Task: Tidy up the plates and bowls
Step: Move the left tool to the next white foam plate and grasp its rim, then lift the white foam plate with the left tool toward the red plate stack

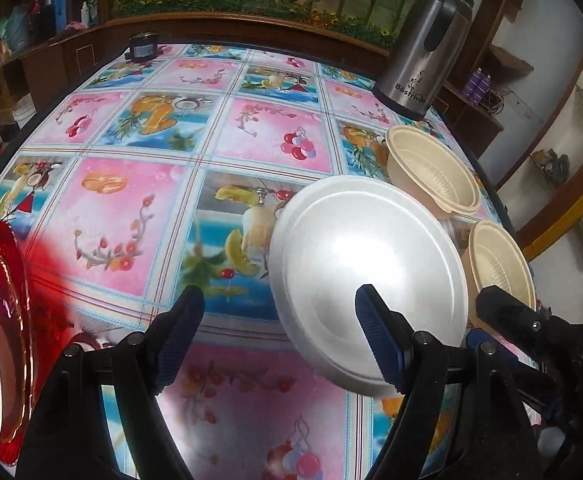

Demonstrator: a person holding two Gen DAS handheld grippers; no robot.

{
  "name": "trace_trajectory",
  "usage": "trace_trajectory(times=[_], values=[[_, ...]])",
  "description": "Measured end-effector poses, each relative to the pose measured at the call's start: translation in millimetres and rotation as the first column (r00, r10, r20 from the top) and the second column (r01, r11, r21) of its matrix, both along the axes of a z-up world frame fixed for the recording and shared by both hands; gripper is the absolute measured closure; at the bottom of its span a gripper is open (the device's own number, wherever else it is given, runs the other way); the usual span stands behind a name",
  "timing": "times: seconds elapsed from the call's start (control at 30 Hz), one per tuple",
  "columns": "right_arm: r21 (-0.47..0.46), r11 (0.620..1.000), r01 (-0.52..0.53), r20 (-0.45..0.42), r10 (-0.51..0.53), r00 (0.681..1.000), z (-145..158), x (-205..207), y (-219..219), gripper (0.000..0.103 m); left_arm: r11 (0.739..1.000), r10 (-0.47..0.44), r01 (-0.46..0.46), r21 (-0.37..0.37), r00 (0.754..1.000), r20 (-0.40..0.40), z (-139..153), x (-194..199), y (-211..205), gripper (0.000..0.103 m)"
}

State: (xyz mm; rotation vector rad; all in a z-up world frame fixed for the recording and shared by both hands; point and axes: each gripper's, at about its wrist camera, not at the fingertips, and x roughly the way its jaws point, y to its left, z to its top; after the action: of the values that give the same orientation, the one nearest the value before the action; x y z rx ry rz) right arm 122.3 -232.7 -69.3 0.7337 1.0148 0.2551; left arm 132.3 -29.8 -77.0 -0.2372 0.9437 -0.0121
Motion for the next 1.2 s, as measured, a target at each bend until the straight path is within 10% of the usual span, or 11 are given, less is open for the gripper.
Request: trace_trajectory(times=[0.6,0.83,1.2], values=[[-0.080,0.996,-0.030,-0.058,0.025,0.998,-19.8,15.3,12.8,0.050,0.998,0.006,-0.004,0.057,0.999,-0.034,-20.5,17.9,-7.3,0.026],[-0.097,0.995,-0.036,-0.075,0.029,0.997,-25.6,14.2,13.1,0.064,0.996,0.000,0.007,0.091,0.998,-0.068,-30.2,22.6,-10.6,0.062],[-0.128,0.989,-0.072,-0.061,0.064,0.996,-21.6,10.4,21.8,0.091,0.991,-0.050,0.056,0.125,0.997,-0.054,-26.9,15.2,-20.4,0.089]])
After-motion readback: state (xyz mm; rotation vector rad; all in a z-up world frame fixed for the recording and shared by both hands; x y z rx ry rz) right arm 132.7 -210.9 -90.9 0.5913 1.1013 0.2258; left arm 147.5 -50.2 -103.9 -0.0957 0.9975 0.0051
